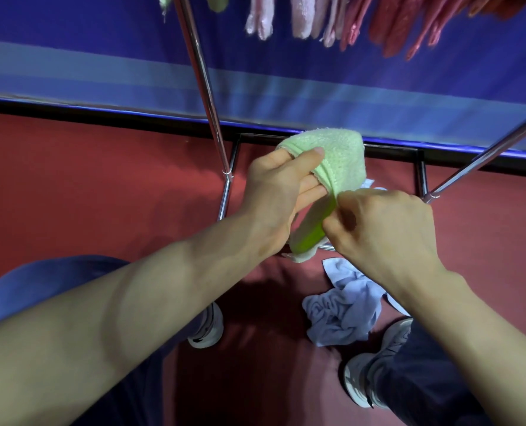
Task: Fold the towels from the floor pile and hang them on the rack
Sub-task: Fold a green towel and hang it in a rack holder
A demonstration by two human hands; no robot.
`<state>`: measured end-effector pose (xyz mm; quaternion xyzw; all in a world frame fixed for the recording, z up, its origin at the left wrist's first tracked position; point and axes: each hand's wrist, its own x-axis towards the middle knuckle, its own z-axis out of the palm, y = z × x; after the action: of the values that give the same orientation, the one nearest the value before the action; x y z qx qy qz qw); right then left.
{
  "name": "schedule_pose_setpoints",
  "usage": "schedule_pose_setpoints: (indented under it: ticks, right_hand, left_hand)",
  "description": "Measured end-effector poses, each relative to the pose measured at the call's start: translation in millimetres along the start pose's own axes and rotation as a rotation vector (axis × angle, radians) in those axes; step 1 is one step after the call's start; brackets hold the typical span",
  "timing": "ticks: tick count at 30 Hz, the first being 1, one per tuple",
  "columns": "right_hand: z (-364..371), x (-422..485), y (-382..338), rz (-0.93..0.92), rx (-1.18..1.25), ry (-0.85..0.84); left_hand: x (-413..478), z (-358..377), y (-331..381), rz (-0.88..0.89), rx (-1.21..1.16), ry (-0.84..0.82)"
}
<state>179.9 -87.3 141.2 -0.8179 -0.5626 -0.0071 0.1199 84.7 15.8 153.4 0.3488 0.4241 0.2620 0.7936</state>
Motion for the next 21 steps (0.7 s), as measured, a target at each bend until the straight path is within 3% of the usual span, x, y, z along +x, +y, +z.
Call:
schedule_pose_setpoints:
  ticks: [4,6,12,21]
  right_hand:
    - [6.2,0.4,6.6,-0.015,-0.042,-0.066]
    - [3.2,4.3,12.6,0.052,0.068,-0.076]
    - [-12.1,12.0,16.5,0.078,0.406,0.177]
    - [-7.2,9.2,11.8,0.077,0.220,0.153]
  left_hand:
    - [-2.0,0.0,-1.8,0.030,0.093,-0.039]
    - [-1.8,-0.1,-1.8,0.062,0.149,-0.052]
    - [-3.2,2.1,-3.2,0.071,0.209,-0.093]
    - [-7.5,5.2,-13.7,0.026,0.233,-0.174]
